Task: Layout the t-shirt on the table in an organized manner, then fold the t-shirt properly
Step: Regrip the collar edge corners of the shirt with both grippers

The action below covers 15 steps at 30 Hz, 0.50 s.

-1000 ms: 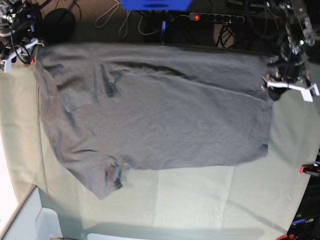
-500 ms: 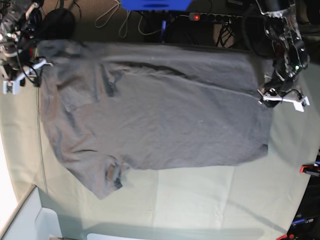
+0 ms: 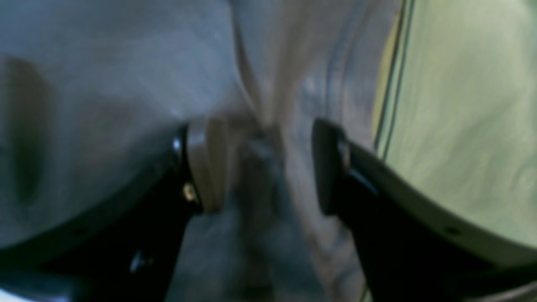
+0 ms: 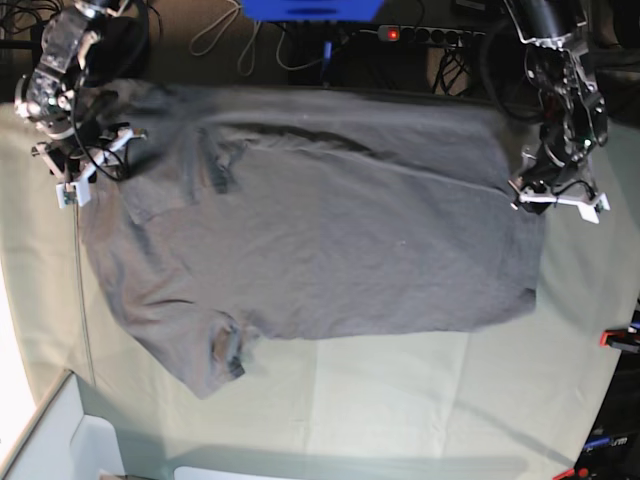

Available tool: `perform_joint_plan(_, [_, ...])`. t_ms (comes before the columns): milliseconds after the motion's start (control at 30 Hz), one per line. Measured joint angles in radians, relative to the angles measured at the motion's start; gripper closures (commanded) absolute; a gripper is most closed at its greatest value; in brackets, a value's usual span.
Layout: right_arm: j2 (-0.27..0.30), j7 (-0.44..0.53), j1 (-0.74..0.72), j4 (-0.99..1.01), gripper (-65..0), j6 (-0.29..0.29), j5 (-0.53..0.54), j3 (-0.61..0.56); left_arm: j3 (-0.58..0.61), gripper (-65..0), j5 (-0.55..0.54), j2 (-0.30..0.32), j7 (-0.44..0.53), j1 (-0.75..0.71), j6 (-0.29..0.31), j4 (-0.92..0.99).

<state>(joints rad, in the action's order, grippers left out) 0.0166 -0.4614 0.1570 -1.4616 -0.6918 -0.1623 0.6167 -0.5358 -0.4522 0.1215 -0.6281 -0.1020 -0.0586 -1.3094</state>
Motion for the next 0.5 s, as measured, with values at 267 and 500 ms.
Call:
perform_joint_plan(267, [0.0,0.01,-0.037,0.055,-32.7,0.0,-0.017,-0.001,0.0,-30.2,0.0,0.0,-0.001,0.0,0.0,0.0])
perform_joint_plan(500, [0.0,0.011,-0.031,0.025,-32.7,0.0,-0.017,-0.001,-0.001,-23.8,-0.001,-0.003,-0.005,0.0,-0.001,0.0])
